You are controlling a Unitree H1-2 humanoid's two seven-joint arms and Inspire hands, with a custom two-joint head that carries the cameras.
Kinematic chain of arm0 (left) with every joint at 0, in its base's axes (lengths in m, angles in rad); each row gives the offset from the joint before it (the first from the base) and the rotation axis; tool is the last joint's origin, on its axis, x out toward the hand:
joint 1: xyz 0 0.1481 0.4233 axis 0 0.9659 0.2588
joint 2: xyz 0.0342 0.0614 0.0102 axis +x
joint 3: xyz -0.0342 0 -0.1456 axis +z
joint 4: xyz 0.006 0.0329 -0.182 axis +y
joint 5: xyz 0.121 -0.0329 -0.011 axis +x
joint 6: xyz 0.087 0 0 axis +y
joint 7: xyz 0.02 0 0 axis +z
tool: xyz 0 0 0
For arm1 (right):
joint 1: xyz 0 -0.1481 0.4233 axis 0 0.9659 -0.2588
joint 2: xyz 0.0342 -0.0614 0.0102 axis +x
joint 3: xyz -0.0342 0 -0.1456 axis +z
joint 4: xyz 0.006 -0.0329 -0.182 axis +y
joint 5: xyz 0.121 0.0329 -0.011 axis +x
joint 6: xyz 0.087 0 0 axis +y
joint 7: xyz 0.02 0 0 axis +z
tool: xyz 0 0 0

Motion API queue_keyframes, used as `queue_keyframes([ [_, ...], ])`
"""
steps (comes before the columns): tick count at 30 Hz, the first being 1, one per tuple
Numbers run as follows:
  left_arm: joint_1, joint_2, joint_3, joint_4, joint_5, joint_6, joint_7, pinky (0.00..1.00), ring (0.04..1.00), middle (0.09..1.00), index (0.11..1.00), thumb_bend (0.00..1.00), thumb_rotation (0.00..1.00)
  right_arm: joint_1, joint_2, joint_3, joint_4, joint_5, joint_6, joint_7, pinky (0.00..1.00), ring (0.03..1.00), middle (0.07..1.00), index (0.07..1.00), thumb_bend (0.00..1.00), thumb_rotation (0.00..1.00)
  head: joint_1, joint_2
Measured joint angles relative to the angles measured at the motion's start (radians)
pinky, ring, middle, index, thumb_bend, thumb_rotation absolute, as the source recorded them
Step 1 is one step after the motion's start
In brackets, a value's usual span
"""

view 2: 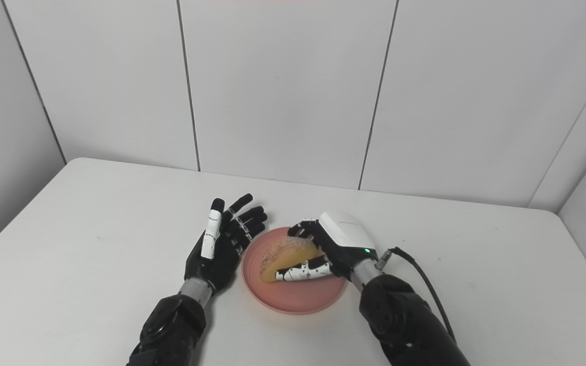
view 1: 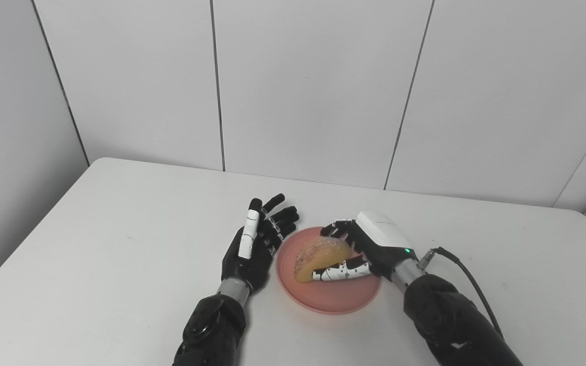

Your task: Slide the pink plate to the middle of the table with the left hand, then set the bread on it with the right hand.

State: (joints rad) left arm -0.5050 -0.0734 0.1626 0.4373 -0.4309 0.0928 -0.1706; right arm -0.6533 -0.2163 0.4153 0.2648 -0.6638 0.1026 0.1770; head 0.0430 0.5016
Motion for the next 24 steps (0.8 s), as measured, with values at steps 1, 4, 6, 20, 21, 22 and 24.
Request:
queue_keyframes([
  [1, 0.0, 0.0, 0.0, 0.0, 0.0, 0.0, 0.0, 0.85, 0.78, 0.71, 0.752, 0.83, 0.72, 0.0, 0.0, -0.003, 0.0, 0.003, -0.001, 0.0, 0.48, 0.536, 0.62, 0.687, 1.0, 0.54, 0.0, 0.0],
  [4, 0.0, 0.0, -0.001, -0.001, 0.0, 0.0, 0.0, 0.87, 0.789, 0.748, 0.763, 0.83, 0.73, 0.0, 0.0, -0.01, -0.005, 0.018, -0.001, 0.002, 0.52, 0.571, 0.652, 0.706, 1.0, 0.57, -0.002, 0.0],
  [6, 0.0, 0.0, -0.002, -0.002, 0.0, 0.0, 0.0, 0.9, 0.814, 0.77, 0.764, 0.83, 0.73, 0.0, 0.0, -0.014, -0.016, 0.021, -0.001, 0.004, 0.52, 0.583, 0.664, 0.711, 1.0, 0.58, -0.002, 0.0],
  [20, 0.0, 0.0, 0.0, -0.008, 0.0, 0.001, 0.003, 0.93, 0.834, 0.77, 0.755, 0.84, 0.71, -0.008, -0.005, -0.108, -0.088, 0.068, -0.001, 0.0, 0.52, 0.621, 0.687, 0.709, 1.0, 0.66, -0.011, 0.003],
  [21, 0.0, 0.0, 0.001, -0.008, 0.0, 0.001, 0.003, 0.93, 0.839, 0.771, 0.747, 0.83, 0.71, -0.008, -0.005, -0.117, -0.094, 0.074, -0.001, -0.001, 0.54, 0.637, 0.7, 0.717, 1.0, 0.65, -0.014, 0.003],
  [22, 0.0, 0.0, 0.003, -0.008, 0.0, 0.001, 0.003, 0.94, 0.841, 0.771, 0.744, 0.83, 0.7, -0.008, -0.003, -0.13, -0.098, 0.081, -0.001, -0.003, 0.55, 0.642, 0.704, 0.719, 1.0, 0.65, -0.014, 0.003],
  [24, 0.0, 0.0, 0.01, -0.009, 0.0, 0.001, 0.004, 0.93, 0.843, 0.774, 0.743, 0.83, 0.71, -0.008, 0.001, -0.154, -0.1, 0.101, -0.001, -0.015, 0.57, 0.665, 0.727, 0.731, 1.0, 0.7, -0.015, 0.003],
])
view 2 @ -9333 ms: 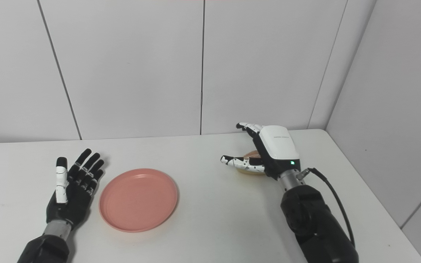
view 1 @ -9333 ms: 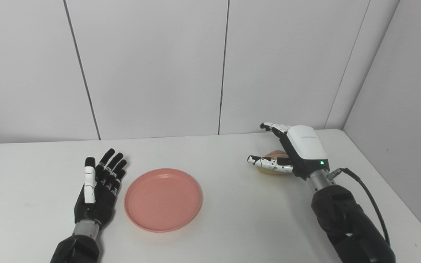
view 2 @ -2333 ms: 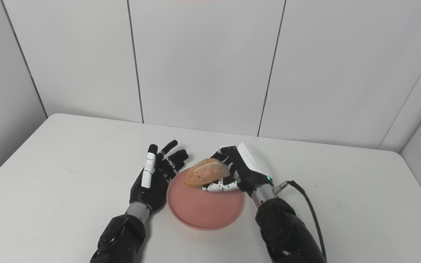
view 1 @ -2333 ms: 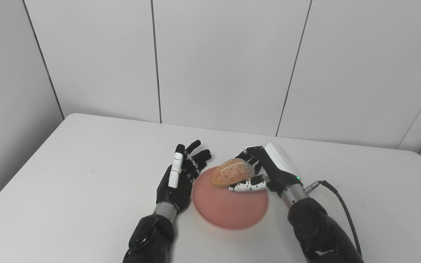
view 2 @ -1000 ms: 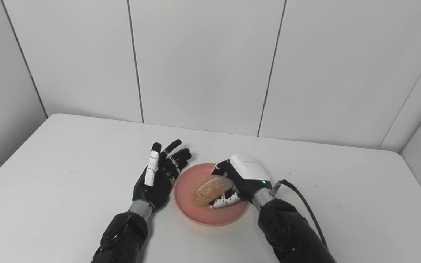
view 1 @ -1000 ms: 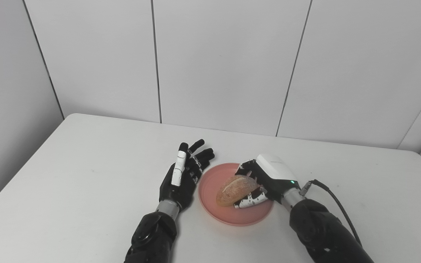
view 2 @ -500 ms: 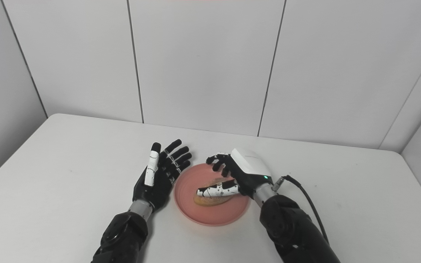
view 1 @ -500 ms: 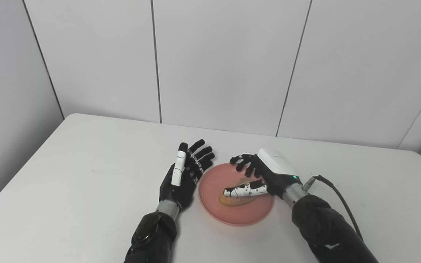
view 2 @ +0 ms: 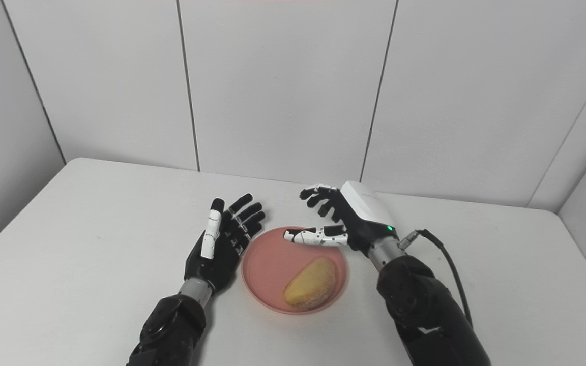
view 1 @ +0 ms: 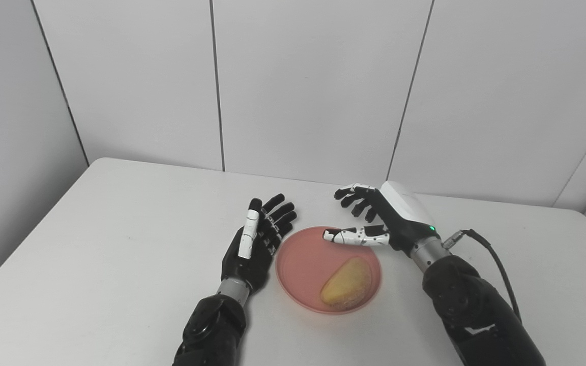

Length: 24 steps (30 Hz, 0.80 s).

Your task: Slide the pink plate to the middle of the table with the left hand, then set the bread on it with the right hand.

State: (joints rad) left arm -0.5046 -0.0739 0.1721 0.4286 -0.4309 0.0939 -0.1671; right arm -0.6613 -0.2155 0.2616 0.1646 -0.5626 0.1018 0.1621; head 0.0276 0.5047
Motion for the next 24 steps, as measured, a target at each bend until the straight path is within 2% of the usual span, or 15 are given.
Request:
queue_keyframes([
  [4, -0.001, 0.0, 0.007, -0.001, 0.0, 0.0, 0.005, 0.9, 0.841, 0.776, 0.747, 0.84, 0.7, 0.016, 0.022, -0.046, -0.01, 0.036, 0.0, -0.037, 0.65, 0.743, 0.774, 0.732, 0.97, 0.81, -0.002, 0.0],
  [6, -0.003, 0.001, 0.007, -0.001, 0.007, -0.003, 0.01, 0.9, 0.902, 0.884, 0.809, 0.85, 0.69, 0.04, 0.057, -0.089, -0.01, 0.082, 0.0, -0.068, 0.78, 0.833, 0.826, 0.759, 0.92, 0.9, -0.005, 0.0],
  [8, -0.004, 0.003, 0.003, 0.003, 0.031, -0.035, 0.018, 0.92, 0.934, 0.928, 0.838, 0.84, 0.69, 0.069, 0.101, -0.136, -0.009, 0.146, 0.0, -0.095, 0.78, 0.837, 0.839, 0.774, 0.91, 0.93, -0.008, 0.002],
  [11, -0.007, 0.011, -0.015, 0.039, 0.11, -0.138, 0.045, 0.95, 0.959, 0.953, 0.862, 0.85, 0.7, 0.115, 0.169, -0.203, -0.004, 0.262, -0.003, -0.131, 0.73, 0.813, 0.845, 0.801, 0.88, 0.96, -0.015, 0.005],
  [13, -0.007, 0.017, -0.022, 0.053, 0.153, -0.186, 0.074, 0.99, 0.977, 0.964, 0.882, 0.91, 0.69, 0.136, 0.189, -0.215, 0.006, 0.306, -0.013, -0.141, 0.72, 0.808, 0.848, 0.809, 0.85, 0.99, -0.023, 0.005],
  [16, -0.008, 0.021, -0.032, 0.059, 0.195, -0.211, 0.109, 1.0, 0.999, 0.993, 0.938, 0.92, 0.7, 0.145, 0.213, -0.248, 0.021, 0.369, -0.041, -0.163, 0.79, 0.839, 0.861, 0.821, 0.88, 1.0, -0.032, 0.005],
  [19, -0.01, 0.019, -0.04, 0.061, 0.217, -0.22, 0.128, 1.0, 1.0, 0.999, 0.975, 0.89, 0.73, 0.146, 0.257, -0.3, 0.031, 0.434, -0.042, -0.205, 0.79, 0.83, 0.851, 0.817, 0.86, 1.0, -0.038, 0.005],
  [24, -0.019, 0.012, -0.058, 0.063, 0.251, -0.213, 0.16, 1.0, 1.0, 1.0, 0.999, 0.84, 0.76, 0.149, 0.327, -0.388, 0.081, 0.559, -0.056, -0.261, 0.83, 0.861, 0.888, 0.89, 0.9, 1.0, -0.044, 0.006],
])
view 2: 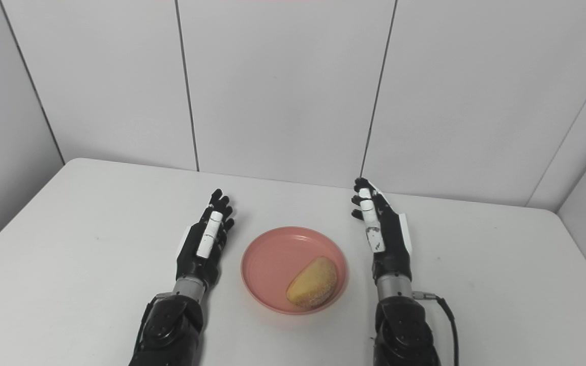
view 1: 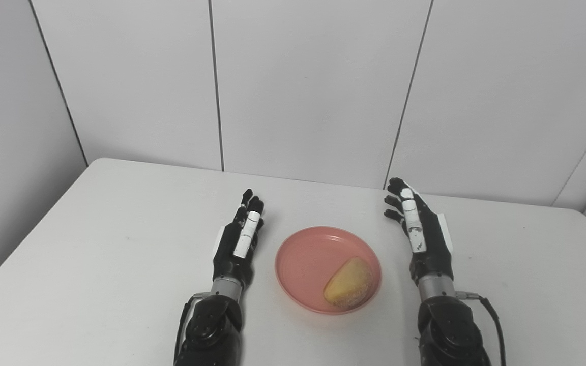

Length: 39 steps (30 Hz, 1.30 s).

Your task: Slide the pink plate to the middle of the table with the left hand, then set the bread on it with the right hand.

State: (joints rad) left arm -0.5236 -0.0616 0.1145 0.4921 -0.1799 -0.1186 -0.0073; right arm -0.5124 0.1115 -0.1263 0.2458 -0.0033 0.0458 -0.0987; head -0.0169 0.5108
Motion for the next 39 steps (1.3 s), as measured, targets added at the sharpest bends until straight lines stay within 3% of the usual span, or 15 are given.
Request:
queue_keyframes([
  [5, -0.011, -0.016, -0.003, -0.016, 0.012, 0.042, 0.035, 1.0, 1.0, 1.0, 1.0, 0.79, 0.77, 0.005, 0.028, -0.066, 0.074, 0.114, -0.027, -0.021, 0.86, 0.896, 0.912, 0.897, 0.9, 1.0, 0.005, -0.002],
  [15, -0.016, -0.02, -0.021, -0.046, 0.029, 0.121, 0.056, 1.0, 1.0, 1.0, 0.997, 0.8, 0.76, 0.022, 0.038, -0.089, 0.133, 0.189, -0.102, -0.038, 0.88, 0.867, 0.897, 0.888, 0.85, 1.0, -0.008, 0.008],
  [23, -0.016, -0.019, -0.022, -0.064, 0.031, 0.147, 0.062, 1.0, 1.0, 1.0, 1.0, 0.8, 0.74, 0.022, 0.049, -0.055, 0.163, 0.11, -0.15, -0.104, 1.0, 0.932, 0.926, 0.922, 0.8, 1.0, -0.071, 0.018],
  [30, 0.004, -0.019, -0.031, -0.081, 0.05, 0.138, 0.066, 1.0, 1.0, 1.0, 1.0, 0.77, 0.75, 0.028, 0.022, 0.013, 0.195, 0.01, -0.176, -0.122, 1.0, 0.961, 0.938, 0.937, 0.8, 1.0, -0.08, 0.023],
  [39, 0.012, -0.023, -0.036, -0.081, 0.05, 0.119, 0.073, 1.0, 1.0, 1.0, 1.0, 0.75, 0.75, 0.037, 0.009, 0.028, 0.192, 0.006, -0.181, -0.111, 1.0, 0.973, 0.965, 0.957, 0.81, 1.0, -0.069, 0.025],
])
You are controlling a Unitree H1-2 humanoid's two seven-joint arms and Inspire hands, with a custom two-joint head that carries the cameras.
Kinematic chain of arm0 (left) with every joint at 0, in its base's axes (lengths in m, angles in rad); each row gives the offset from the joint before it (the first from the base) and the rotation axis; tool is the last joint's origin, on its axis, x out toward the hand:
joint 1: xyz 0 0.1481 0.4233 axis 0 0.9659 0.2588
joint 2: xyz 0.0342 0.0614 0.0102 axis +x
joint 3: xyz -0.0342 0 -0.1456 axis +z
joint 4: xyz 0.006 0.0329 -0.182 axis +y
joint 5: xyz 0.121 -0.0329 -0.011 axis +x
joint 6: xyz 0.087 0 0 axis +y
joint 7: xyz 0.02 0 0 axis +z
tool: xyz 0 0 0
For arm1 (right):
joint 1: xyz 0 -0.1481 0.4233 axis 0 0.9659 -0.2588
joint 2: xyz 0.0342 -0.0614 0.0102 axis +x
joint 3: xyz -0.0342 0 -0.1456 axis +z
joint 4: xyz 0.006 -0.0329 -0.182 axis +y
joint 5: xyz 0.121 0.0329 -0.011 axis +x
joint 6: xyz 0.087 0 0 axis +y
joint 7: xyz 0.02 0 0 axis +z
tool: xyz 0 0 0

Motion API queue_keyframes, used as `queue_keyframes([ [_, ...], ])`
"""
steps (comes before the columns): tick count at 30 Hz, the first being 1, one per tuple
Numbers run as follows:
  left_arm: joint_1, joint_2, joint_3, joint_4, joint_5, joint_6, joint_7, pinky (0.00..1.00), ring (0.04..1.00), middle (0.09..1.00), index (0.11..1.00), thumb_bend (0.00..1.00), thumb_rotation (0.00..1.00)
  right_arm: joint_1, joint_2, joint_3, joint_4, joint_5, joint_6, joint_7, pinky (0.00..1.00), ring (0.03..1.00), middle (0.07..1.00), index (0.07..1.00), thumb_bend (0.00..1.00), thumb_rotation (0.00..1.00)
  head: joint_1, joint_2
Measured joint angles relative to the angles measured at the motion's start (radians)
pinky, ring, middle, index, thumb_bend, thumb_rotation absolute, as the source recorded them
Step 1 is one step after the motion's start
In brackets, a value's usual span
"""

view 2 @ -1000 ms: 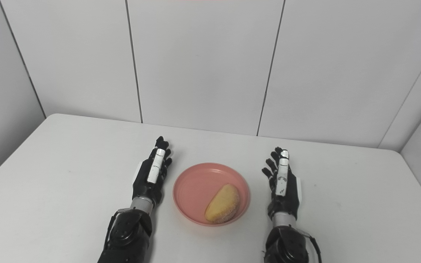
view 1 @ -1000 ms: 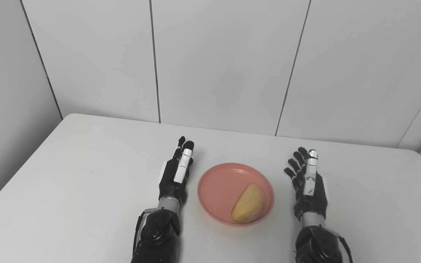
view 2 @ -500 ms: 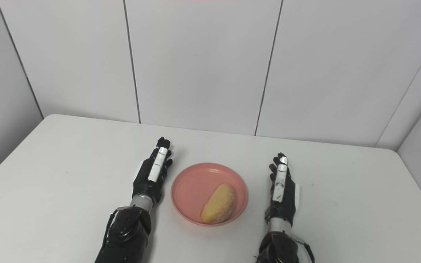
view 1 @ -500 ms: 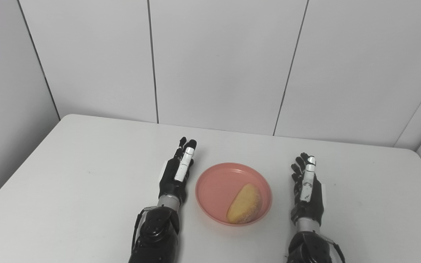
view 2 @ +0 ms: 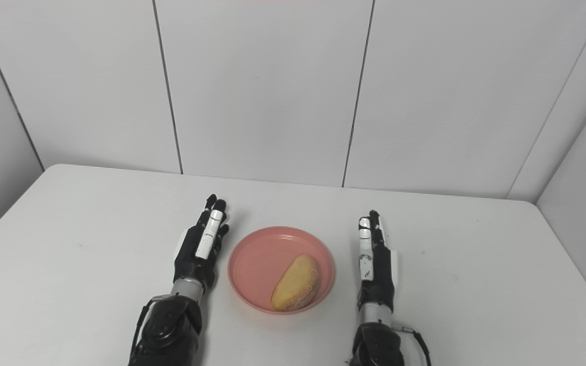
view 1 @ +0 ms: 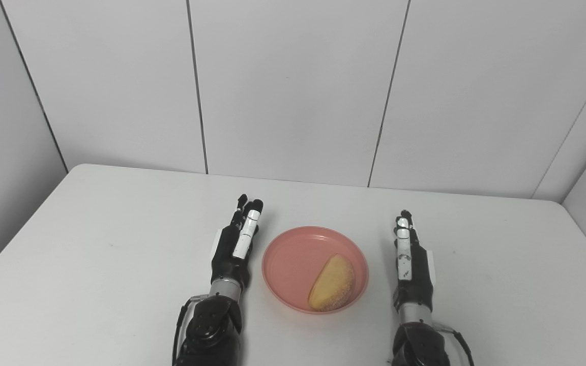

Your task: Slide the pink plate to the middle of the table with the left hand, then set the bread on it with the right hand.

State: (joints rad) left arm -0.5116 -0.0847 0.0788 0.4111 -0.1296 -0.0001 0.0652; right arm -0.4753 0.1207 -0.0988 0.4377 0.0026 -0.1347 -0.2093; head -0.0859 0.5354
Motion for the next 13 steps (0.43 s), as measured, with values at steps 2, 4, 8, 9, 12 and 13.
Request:
queue_keyframes([
  [2, 0.004, 0.0, -0.001, 0.001, 0.0, -0.01, 0.002, 1.0, 1.0, 1.0, 1.0, 0.75, 0.76, 0.002, -0.004, 0.004, -0.001, 0.0, 0.0, 0.004, 1.0, 0.978, 0.973, 0.957, 0.8, 1.0, 0.0, 0.0],
  [4, 0.006, -0.001, -0.004, 0.001, 0.002, -0.016, 0.004, 1.0, 1.0, 1.0, 1.0, 0.75, 0.76, 0.005, -0.01, 0.008, -0.004, 0.0, 0.0, 0.011, 1.0, 0.983, 0.979, 0.958, 0.81, 1.0, 0.003, 0.0],
  [8, 0.006, -0.001, -0.004, 0.002, 0.003, -0.018, 0.006, 1.0, 1.0, 1.0, 1.0, 0.76, 0.76, 0.009, -0.019, 0.015, -0.009, 0.003, 0.005, 0.027, 1.0, 0.987, 0.983, 0.957, 0.81, 1.0, 0.003, 0.0],
  [9, 0.006, -0.001, -0.005, 0.003, 0.004, -0.02, 0.006, 1.0, 1.0, 1.0, 1.0, 0.76, 0.76, 0.009, -0.02, 0.015, -0.01, 0.005, 0.007, 0.029, 1.0, 0.985, 0.982, 0.956, 0.81, 1.0, 0.006, -0.002],
  [12, 0.008, -0.001, -0.007, 0.004, 0.02, -0.023, 0.007, 1.0, 1.0, 1.0, 1.0, 0.76, 0.77, 0.009, -0.021, 0.015, -0.014, 0.019, 0.012, 0.033, 1.0, 0.975, 0.986, 0.959, 0.82, 1.0, 0.015, 0.0],
  [13, 0.008, -0.001, -0.007, 0.004, 0.021, -0.023, 0.007, 1.0, 1.0, 1.0, 1.0, 0.76, 0.76, 0.009, -0.022, 0.014, -0.014, 0.022, 0.013, 0.037, 1.0, 0.975, 0.986, 0.96, 0.82, 1.0, 0.015, 0.0],
])
